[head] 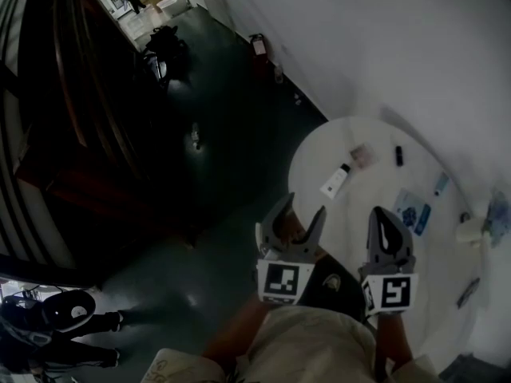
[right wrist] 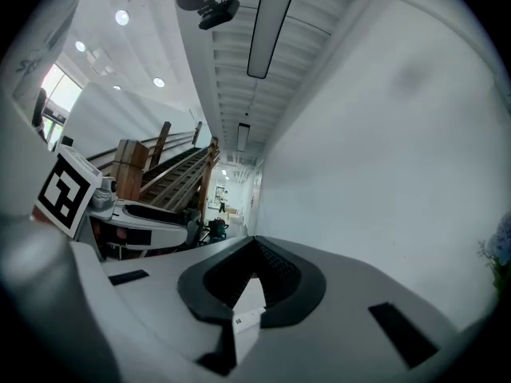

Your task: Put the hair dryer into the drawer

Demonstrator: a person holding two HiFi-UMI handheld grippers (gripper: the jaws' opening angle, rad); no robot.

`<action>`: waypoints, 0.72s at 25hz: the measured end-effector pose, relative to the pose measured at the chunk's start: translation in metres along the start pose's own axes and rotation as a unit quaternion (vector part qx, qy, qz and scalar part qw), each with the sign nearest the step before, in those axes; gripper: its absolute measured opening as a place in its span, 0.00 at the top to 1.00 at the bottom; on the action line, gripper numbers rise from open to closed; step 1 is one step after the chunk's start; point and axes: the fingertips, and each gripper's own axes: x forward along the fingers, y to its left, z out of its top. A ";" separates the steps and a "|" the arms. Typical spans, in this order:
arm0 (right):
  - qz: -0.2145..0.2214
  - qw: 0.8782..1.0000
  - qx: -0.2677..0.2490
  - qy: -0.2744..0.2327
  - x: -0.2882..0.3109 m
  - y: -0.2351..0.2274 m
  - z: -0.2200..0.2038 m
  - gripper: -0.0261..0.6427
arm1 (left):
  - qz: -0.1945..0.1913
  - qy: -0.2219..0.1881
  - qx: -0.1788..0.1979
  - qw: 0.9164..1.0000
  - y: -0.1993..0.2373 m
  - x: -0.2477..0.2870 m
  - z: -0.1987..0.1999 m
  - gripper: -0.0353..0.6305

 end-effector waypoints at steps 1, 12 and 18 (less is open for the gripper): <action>0.002 1.000 -0.002 -0.005 0.000 0.000 0.004 0.95 | 0.002 -0.007 -0.003 1.000 -0.001 -0.001 0.006 0.56; 0.007 1.000 -0.007 -0.026 -0.005 -0.005 0.021 0.95 | 0.017 -0.058 -0.009 0.998 -0.010 -0.005 0.045 0.94; 0.002 1.000 -0.004 -0.022 -0.006 -0.011 0.023 0.95 | 0.012 -0.054 -0.005 0.998 -0.019 0.004 0.044 0.94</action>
